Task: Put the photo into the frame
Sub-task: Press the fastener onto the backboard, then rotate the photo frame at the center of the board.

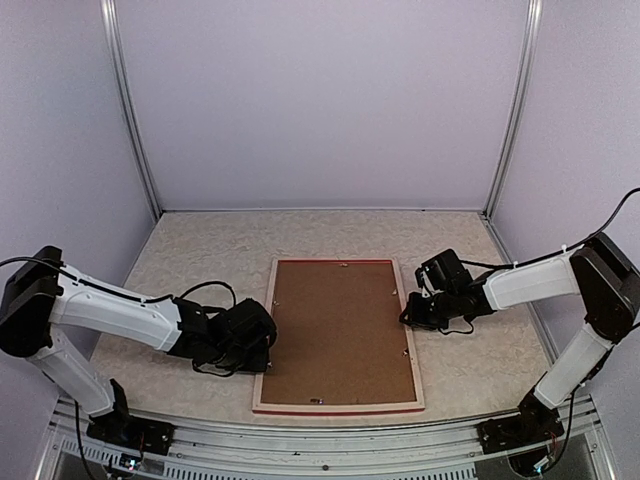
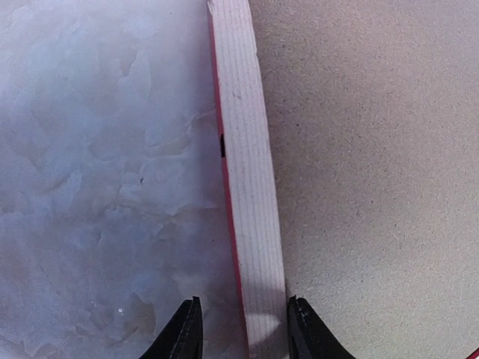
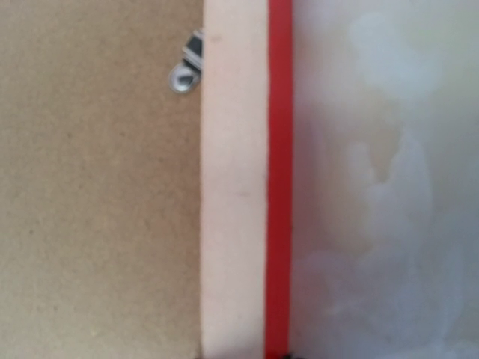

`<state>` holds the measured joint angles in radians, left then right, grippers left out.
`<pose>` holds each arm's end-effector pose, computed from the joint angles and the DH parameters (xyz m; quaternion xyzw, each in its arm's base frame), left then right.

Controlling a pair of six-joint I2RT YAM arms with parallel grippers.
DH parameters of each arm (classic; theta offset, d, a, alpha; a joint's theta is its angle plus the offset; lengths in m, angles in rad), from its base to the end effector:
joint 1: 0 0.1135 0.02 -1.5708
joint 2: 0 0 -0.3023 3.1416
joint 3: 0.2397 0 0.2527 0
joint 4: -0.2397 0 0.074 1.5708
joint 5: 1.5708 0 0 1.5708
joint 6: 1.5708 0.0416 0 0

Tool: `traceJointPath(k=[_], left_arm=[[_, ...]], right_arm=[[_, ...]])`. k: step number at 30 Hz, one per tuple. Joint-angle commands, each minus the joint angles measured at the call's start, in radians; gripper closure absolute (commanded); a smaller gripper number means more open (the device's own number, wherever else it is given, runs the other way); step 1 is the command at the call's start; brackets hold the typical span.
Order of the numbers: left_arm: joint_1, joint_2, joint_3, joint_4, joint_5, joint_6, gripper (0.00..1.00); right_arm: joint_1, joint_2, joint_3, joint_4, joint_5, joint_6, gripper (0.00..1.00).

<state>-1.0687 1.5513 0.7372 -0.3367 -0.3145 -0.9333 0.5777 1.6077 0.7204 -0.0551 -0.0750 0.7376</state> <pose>0.1425 -0.2327 0.1748 0.0328 0.9660 -0.0907 0.2400 0.2501 0.1668 0.1697 0.0644 0.9483 0.2170 0.2226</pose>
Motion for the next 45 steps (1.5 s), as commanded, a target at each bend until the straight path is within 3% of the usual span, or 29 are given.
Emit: traceJointPath(k=[1,20,24,34,45], left_arm=[[0.006,-0.046,0.018,-0.136,-0.022,0.032,0.59],[-0.002,0.059,0.061,-0.011,0.090,0.067,0.37],[-0.014,0.067,0.055,-0.006,0.105,0.053,0.40],[-0.023,0.039,0.007,-0.019,0.095,0.013,0.62],[-0.022,0.001,-0.021,-0.033,0.063,-0.015,0.69]], right_arm=[[-0.003,0.022,0.005,-0.040,0.002,-0.019,0.88],[-0.002,0.009,-0.003,-0.034,0.001,-0.014,0.88],[0.000,0.013,-0.003,-0.033,0.000,-0.014,0.88],[0.005,0.010,-0.006,-0.031,0.000,-0.012,0.88],[0.011,0.007,-0.003,-0.033,0.001,-0.011,0.88]])
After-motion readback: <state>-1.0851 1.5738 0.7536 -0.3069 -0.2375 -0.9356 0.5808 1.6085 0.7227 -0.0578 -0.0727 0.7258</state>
